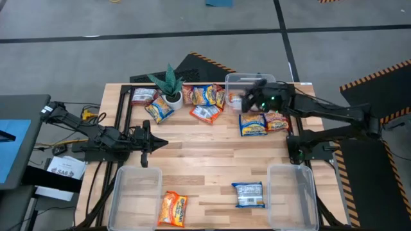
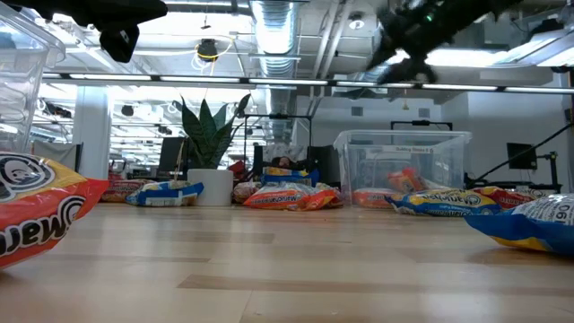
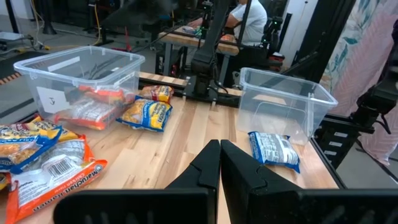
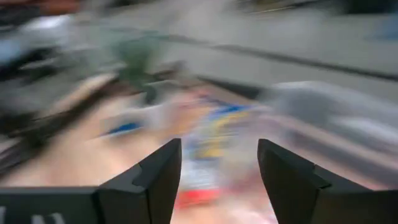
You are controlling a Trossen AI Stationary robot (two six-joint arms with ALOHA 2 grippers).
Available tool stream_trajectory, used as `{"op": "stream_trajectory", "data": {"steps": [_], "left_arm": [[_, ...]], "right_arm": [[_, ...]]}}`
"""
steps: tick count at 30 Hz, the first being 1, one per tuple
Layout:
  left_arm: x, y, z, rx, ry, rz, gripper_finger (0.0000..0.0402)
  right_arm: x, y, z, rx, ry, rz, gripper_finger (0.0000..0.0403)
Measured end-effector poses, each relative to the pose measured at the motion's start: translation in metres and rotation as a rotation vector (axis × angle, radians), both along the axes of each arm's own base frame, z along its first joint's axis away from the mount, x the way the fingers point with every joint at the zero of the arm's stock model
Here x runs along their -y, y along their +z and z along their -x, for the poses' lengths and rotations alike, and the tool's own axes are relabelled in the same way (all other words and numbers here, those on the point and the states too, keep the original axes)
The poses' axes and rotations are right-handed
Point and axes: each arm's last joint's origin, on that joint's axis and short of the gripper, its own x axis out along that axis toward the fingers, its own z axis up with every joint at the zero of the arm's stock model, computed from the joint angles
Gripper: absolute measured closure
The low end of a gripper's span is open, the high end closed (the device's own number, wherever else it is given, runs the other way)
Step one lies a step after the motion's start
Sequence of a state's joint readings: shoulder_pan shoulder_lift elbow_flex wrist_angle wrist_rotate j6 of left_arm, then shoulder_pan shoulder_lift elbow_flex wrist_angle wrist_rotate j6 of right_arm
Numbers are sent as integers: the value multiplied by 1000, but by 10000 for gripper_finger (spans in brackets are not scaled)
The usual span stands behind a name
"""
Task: Sort Maruchan noodles
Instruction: Put the orange noodle pack into the top transparent bin
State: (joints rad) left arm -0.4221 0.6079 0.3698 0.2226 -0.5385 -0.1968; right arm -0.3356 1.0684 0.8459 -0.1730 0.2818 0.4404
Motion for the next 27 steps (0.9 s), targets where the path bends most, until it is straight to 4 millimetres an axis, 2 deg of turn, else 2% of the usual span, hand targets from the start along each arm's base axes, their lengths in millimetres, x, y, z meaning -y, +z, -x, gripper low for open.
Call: {"op": "stream_trajectory", "data": {"steps": [3, 6, 9, 13, 16, 18, 27], "left_arm": [[0, 0, 0, 1, 0, 0, 401], [0, 1, 0, 8, 0, 3, 401], [0, 1, 0, 7, 0, 0, 401], [0, 1, 0, 7, 0, -6, 401], [0, 1, 0, 7, 0, -6, 401], [0, 1, 0, 6, 0, -6, 401], [0, 0, 0, 3, 0, -8, 401]], "right_arm": [[-20, -11, -33, 42, 193, -23, 166], [-43, -33, -67, 22, 316, -1, 168], [-62, -56, -96, -104, 416, 55, 168], [-72, -74, -130, -319, 400, 206, 168], [-73, -87, -150, -493, 374, 287, 168], [-70, -95, -164, -547, 356, 305, 168], [-35, -150, -200, -714, 261, 277, 168]]}}
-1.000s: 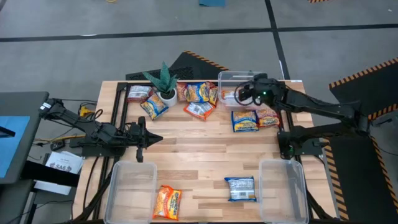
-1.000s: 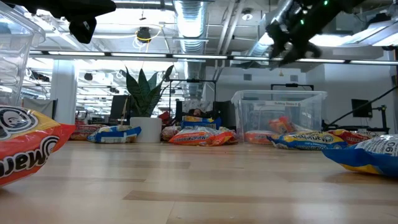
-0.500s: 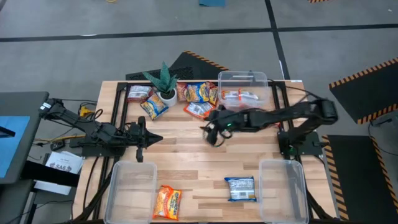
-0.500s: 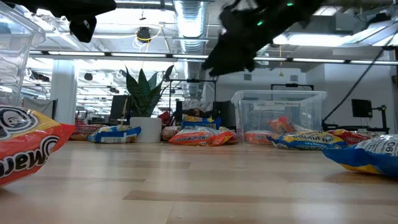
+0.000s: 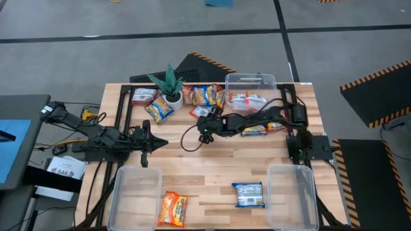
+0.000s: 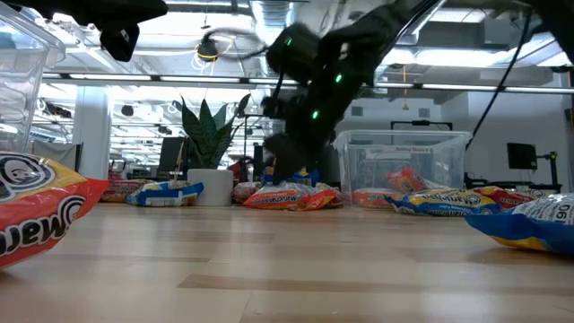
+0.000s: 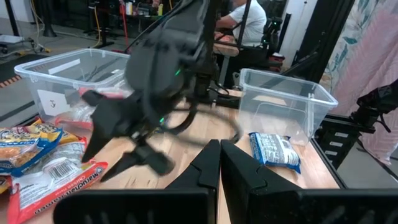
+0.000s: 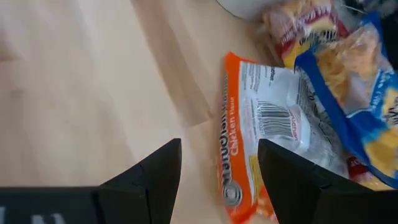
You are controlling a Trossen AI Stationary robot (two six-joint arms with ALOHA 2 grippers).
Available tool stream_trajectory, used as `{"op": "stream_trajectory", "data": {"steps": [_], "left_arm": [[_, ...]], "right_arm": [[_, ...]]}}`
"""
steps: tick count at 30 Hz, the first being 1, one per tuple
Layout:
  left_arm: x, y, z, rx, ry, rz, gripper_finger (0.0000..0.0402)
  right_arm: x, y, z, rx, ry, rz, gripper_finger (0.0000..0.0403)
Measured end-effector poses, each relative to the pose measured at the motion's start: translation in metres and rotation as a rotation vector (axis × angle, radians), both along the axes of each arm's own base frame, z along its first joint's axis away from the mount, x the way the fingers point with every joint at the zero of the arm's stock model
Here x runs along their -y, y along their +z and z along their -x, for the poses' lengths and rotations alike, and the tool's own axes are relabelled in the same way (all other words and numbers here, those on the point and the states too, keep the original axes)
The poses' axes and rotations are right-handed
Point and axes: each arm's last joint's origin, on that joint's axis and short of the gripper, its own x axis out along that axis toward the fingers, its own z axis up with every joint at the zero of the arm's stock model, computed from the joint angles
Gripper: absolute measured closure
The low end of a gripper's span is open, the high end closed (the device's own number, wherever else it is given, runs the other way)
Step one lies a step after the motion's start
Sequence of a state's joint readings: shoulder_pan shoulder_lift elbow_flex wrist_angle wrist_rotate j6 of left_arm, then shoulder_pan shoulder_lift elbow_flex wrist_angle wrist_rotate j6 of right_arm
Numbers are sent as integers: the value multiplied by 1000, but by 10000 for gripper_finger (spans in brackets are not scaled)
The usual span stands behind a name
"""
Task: Sort Maruchan noodles
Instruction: Put the orange noodle pack into the top transparent bin
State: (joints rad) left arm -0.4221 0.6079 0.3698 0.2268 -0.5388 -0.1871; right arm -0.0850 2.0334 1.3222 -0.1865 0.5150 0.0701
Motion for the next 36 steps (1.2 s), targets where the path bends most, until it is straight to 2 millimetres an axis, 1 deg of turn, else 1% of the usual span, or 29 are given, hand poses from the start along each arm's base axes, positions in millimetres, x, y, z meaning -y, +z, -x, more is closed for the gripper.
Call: {"op": "stream_trajectory", "data": {"steps": [3, 6, 12, 14, 16, 17, 19, 20, 21, 24, 27, 31, 36], "left_arm": [[0, 0, 0, 0, 0, 0, 401], [0, 0, 0, -1, 0, -1, 401], [0, 0, 0, -4, 2, -2, 401], [0, 0, 0, -4, 4, -2, 401], [0, 0, 0, -3, 4, 1, 401], [0, 0, 0, -3, 5, 7, 401], [0, -1, 0, -4, 4, 6, 401], [0, 0, 0, -3, 4, 6, 401], [0, -1, 0, -4, 4, 6, 401], [0, 0, 0, -4, 5, 0, 401], [0, 0, 0, -1, 6, 0, 401], [0, 0, 0, 0, 18, 0, 401], [-1, -1, 0, -9, 18, 11, 401]], "right_arm": [[10, -15, -3, -55, -81, 81, 168], [16, -23, -3, -93, -141, 158, 168], [20, -32, -3, -125, -135, 143, 170], [19, -32, -2, -120, -142, 130, 184], [19, -33, -1, -118, -155, 113, 221], [19, -33, -1, -115, -161, 106, 251], [14, -30, 0, -118, -152, 87, 332], [10, -28, 0, -113, -134, 76, 365], [6, -24, -1, -100, -111, 62, 381], [-12, -8, -2, -60, -45, 24, 392], [-28, 19, 0, 12, 15, -2, 396], [-45, 58, 7, 115, 58, 14, 396], [-61, 104, 25, 203, 63, 96, 396]]}}
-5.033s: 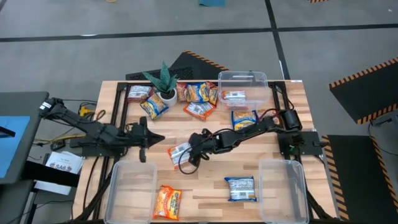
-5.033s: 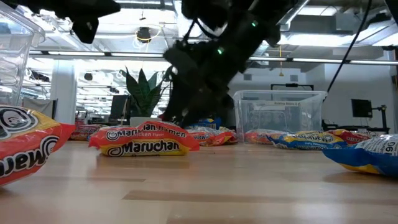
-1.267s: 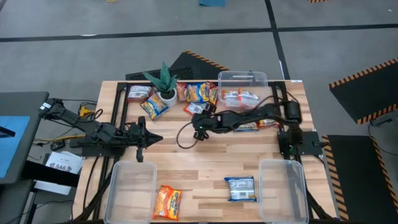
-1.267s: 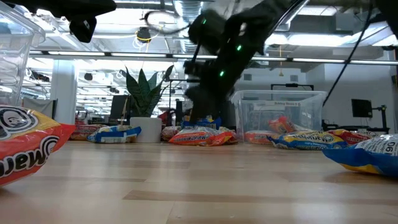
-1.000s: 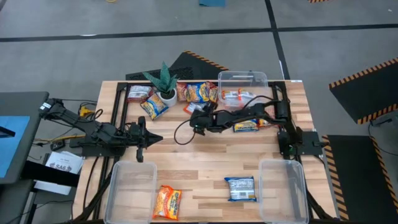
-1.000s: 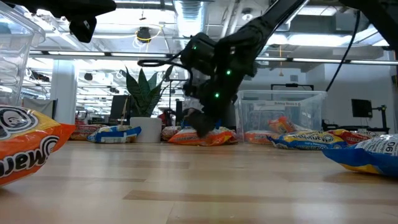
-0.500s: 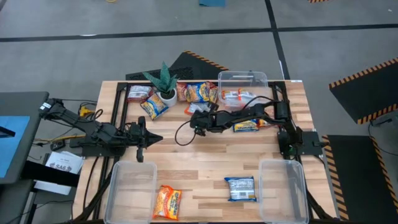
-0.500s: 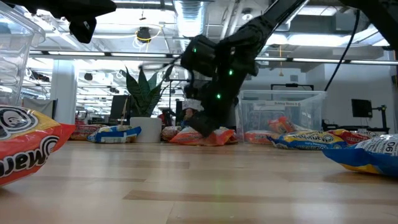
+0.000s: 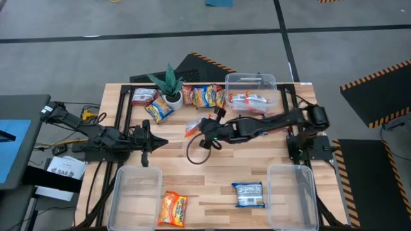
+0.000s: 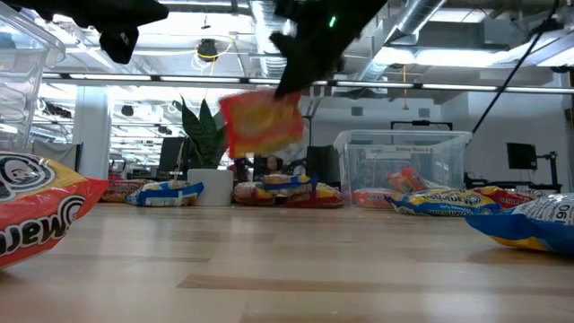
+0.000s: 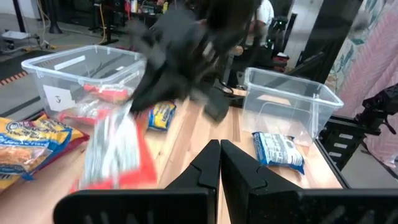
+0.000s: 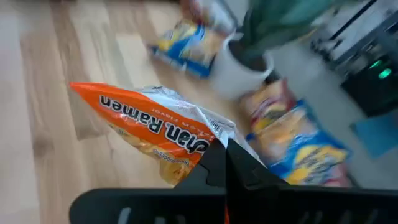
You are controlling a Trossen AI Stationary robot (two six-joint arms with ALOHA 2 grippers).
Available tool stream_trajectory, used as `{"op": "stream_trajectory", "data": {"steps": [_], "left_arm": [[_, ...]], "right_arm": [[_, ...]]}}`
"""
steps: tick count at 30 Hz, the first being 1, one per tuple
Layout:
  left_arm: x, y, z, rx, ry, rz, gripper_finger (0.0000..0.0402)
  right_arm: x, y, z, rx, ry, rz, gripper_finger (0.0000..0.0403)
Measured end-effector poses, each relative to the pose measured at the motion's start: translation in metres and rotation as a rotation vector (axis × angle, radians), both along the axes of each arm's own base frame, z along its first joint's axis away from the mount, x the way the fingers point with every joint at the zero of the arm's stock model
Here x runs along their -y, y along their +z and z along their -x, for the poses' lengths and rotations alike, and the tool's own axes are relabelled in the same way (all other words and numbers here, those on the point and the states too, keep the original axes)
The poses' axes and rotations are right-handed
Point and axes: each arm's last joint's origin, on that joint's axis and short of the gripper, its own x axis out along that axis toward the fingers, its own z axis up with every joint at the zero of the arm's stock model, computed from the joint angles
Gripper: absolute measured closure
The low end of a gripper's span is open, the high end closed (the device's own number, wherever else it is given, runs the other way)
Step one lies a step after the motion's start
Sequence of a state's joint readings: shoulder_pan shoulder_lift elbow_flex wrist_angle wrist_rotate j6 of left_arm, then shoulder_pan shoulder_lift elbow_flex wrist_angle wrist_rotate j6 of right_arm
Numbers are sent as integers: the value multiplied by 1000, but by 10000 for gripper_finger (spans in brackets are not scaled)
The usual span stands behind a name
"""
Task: Sort Maruchan noodles
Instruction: Put the orange noodle pack into the top transparent bin
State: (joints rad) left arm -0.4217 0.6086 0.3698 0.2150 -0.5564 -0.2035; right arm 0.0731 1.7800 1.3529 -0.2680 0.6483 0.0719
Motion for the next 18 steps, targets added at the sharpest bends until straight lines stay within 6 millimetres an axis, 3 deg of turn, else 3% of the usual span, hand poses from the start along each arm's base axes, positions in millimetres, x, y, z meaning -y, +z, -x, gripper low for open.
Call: {"op": "stream_trajectory", "data": {"steps": [8, 18], "left_arm": [[0, -2, 0, -18, 1, 8, 401], [0, -2, 0, -20, 3, 14, 401]], "right_arm": [[9, 58, 50, 21, -183, 147, 396], [52, 70, 117, -137, -572, 200, 396]]}}
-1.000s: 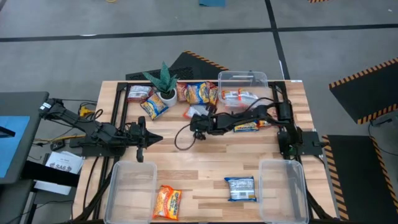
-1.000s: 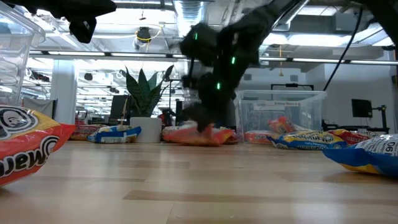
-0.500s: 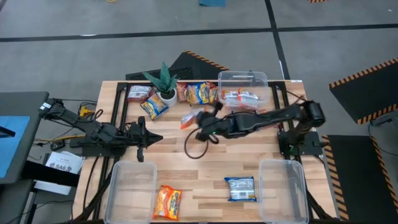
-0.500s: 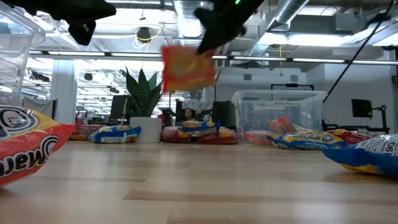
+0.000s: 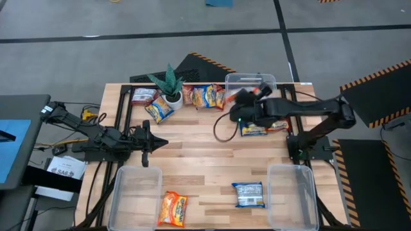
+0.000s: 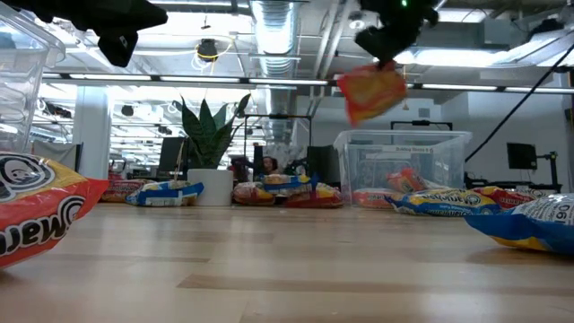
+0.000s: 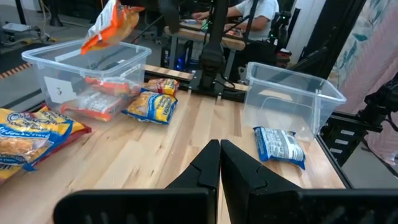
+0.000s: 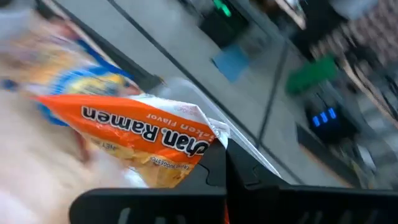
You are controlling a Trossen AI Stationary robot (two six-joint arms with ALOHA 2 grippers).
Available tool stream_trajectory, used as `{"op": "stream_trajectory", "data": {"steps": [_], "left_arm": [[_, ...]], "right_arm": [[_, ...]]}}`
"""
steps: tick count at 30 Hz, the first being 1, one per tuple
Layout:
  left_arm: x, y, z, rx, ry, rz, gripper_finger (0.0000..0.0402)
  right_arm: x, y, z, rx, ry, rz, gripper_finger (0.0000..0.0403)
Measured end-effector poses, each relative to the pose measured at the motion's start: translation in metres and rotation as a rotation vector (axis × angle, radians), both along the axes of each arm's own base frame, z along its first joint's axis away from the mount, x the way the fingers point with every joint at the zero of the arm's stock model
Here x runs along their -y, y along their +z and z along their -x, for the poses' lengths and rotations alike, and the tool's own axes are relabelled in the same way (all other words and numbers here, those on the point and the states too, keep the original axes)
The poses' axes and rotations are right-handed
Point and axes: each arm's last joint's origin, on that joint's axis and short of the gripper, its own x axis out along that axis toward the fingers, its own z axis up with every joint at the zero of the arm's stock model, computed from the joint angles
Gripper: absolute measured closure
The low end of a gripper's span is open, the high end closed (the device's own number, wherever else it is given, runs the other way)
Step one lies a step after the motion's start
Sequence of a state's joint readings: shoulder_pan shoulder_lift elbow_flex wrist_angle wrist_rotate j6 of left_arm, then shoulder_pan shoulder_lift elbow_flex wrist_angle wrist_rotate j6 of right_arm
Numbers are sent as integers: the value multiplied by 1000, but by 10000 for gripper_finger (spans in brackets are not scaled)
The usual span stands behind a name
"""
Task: Sort Maruchan noodles
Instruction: Put the orange noodle pack into the top transparent bin
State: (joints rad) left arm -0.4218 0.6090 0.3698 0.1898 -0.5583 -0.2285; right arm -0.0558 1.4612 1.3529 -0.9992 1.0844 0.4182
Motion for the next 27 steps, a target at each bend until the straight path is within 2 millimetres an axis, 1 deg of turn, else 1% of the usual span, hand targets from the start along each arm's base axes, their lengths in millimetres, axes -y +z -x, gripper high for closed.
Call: {"op": "stream_trajectory", "data": {"steps": [3, 6, 8, 13, 15, 20, 27], "left_arm": [[0, 0, 0, 1, 13, 0, 401], [-1, 0, 0, 2, 29, 0, 401], [-1, 0, 0, 2, 32, -1, 401], [-1, 0, 0, -3, 32, -7, 401], [-1, 0, 0, -5, 32, -15, 401], [-1, -1, 0, -6, 32, -7, 401], [-1, -2, 0, -21, 32, -12, 401]], "right_arm": [[17, 0, 11, -12, -95, -14, 396], [31, -1, 15, -13, -150, -22, 396], [38, -3, 14, -15, -169, -22, 396], [54, -8, 9, -10, -136, -131, 396], [60, -10, 10, -18, -129, -182, 396], [71, -14, 10, -14, -155, -203, 396], [86, -12, 9, 64, -131, -269, 392]]}}
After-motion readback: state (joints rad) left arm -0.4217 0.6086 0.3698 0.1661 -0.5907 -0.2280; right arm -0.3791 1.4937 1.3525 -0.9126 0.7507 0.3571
